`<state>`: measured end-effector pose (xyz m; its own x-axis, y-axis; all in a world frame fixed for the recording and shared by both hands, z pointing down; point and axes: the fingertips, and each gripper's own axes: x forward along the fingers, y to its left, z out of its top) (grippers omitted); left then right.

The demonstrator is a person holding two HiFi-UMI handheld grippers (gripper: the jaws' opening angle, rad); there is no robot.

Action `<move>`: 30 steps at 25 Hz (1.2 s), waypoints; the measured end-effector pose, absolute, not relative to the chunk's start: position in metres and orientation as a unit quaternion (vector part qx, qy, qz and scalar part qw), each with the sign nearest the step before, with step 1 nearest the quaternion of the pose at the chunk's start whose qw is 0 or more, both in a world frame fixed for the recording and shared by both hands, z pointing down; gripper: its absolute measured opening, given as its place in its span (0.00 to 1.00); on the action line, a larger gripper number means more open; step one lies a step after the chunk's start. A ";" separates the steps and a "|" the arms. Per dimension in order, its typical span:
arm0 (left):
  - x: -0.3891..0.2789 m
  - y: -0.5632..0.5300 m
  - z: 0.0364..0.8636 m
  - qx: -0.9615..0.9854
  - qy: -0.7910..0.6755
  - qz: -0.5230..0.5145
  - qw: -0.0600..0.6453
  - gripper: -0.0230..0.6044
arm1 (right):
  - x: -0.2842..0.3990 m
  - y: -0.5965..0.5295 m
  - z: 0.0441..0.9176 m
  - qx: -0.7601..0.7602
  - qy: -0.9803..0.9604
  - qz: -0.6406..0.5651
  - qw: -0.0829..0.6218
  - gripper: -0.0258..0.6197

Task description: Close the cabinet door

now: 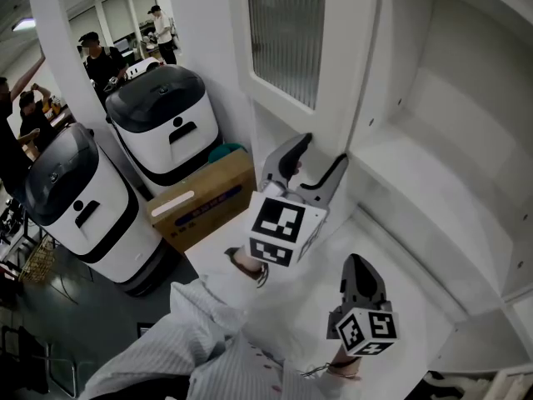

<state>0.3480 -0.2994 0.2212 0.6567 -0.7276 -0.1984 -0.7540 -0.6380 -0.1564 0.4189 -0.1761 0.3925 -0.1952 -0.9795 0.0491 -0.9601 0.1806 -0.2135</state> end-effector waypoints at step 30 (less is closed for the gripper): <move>0.333 -0.293 0.220 -0.922 0.367 0.094 0.079 0.40 | 0.400 -0.177 0.384 -0.632 0.769 -0.089 0.020 0.06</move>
